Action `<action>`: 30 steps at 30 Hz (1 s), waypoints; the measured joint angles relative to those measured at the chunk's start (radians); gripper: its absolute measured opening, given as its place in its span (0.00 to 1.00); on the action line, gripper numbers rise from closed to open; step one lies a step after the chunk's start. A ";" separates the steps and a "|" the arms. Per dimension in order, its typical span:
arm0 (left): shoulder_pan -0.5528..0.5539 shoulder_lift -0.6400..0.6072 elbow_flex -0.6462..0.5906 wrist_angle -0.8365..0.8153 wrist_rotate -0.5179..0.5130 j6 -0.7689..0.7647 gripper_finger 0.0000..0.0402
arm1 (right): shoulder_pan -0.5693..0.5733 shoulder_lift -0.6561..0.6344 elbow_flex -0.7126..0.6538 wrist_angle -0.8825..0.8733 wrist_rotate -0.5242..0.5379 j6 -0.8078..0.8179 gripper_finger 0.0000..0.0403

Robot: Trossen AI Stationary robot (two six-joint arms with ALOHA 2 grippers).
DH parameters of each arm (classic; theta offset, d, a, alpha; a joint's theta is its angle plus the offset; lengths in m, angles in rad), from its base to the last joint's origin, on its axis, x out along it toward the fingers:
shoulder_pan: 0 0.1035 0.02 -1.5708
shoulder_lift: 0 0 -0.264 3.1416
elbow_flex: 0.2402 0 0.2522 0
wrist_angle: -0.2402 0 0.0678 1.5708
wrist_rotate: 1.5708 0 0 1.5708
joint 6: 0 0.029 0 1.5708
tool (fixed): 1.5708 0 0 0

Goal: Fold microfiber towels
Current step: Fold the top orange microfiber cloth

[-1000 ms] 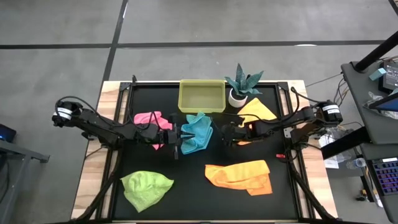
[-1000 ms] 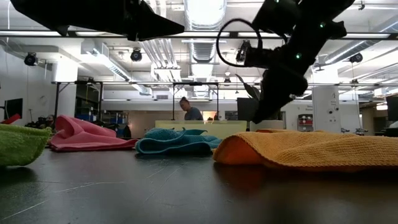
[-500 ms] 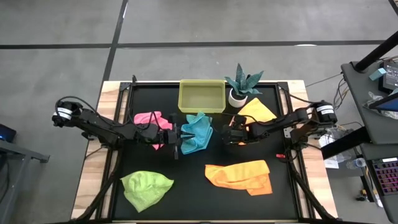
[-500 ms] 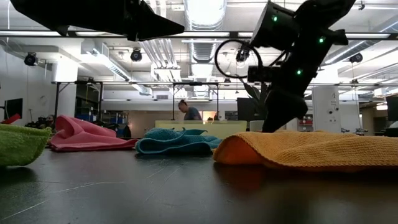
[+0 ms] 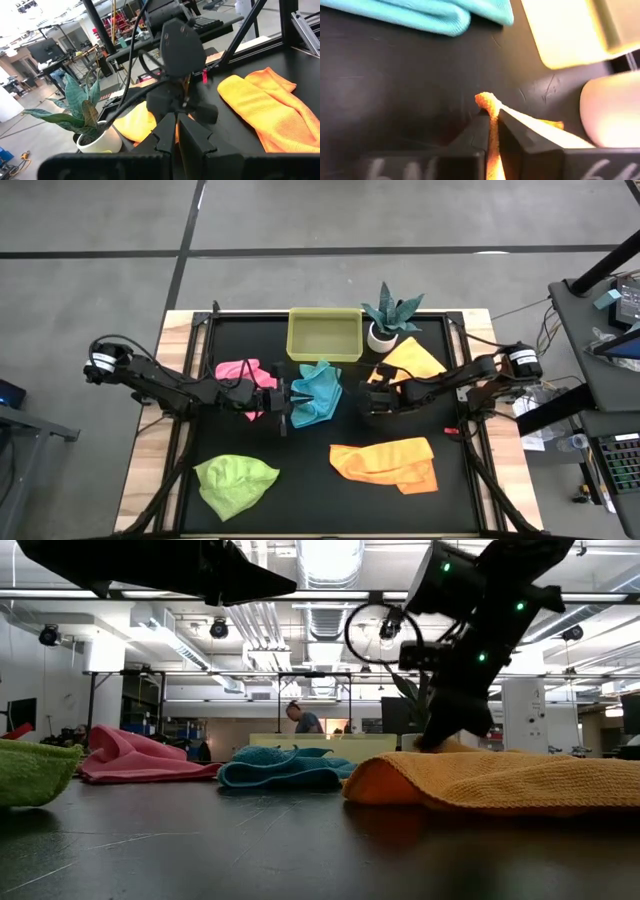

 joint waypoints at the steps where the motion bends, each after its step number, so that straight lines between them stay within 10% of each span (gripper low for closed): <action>1: 0.000 0.000 0.000 0.001 0.000 0.000 0.02 | 0.005 -0.013 0.000 0.000 -0.001 -0.008 0.04; 13: 0.000 0.001 0.005 0.064 0.003 0.000 0.04 | 0.022 -0.276 -0.001 0.211 -0.004 -0.135 0.02; 30: 0.000 0.043 0.021 0.071 0.105 -0.152 0.41 | 0.046 -0.343 -0.007 0.474 -0.001 -0.163 0.02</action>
